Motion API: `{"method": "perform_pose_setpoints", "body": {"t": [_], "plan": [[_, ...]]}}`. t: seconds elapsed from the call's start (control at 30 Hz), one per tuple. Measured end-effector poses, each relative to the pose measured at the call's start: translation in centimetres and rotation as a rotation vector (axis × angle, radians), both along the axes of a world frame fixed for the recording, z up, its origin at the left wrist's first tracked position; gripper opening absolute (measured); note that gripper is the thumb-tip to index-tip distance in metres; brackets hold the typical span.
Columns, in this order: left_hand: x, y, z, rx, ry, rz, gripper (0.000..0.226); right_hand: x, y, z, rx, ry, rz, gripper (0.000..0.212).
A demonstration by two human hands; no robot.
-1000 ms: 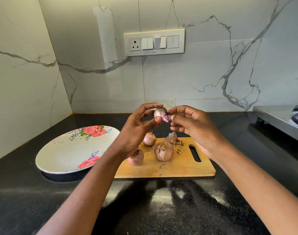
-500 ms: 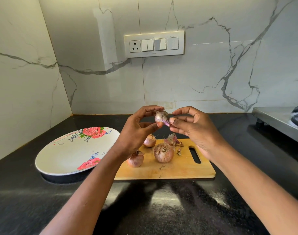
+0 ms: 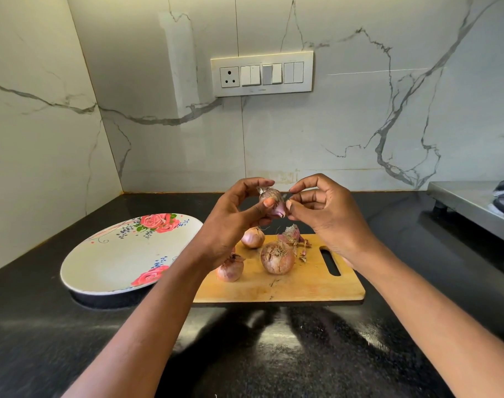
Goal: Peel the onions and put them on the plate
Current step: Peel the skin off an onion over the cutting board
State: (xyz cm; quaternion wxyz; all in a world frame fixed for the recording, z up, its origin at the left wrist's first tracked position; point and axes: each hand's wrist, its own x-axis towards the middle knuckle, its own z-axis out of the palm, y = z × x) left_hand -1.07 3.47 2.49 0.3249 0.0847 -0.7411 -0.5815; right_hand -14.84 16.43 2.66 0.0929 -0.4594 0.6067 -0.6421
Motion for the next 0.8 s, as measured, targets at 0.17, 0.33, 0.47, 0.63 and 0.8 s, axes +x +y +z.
{"method": "perform_pose_setpoints", "body": {"t": [0.17, 0.33, 0.47, 0.63, 0.8], "plan": [[0.05, 0.04, -0.17, 0.034, -0.020, -0.043, 0.027, -0.10, 0.01, -0.15, 0.011, 0.000, -0.018, 0.022], [-0.02, 0.03, -0.07, 0.100, 0.018, -0.063, 0.034, 0.05, 0.09, 0.19, 0.006, -0.139, 0.072, 0.022], [-0.08, -0.10, -0.11, 0.121, 0.036, -0.060, 0.031, 0.38, 0.26, 0.29, 0.004, -0.151, 0.105, 0.028], [-0.10, -0.23, -0.17, -0.006, -0.020, 0.022, 0.029, 0.00, 0.30, 0.05, -0.016, -0.094, 0.039, 0.021], [-0.30, 0.20, -0.09, -0.002, -0.033, 0.049, 0.038, 0.47, 0.12, 0.01, -0.015, 0.053, -0.006, 0.020]]}}
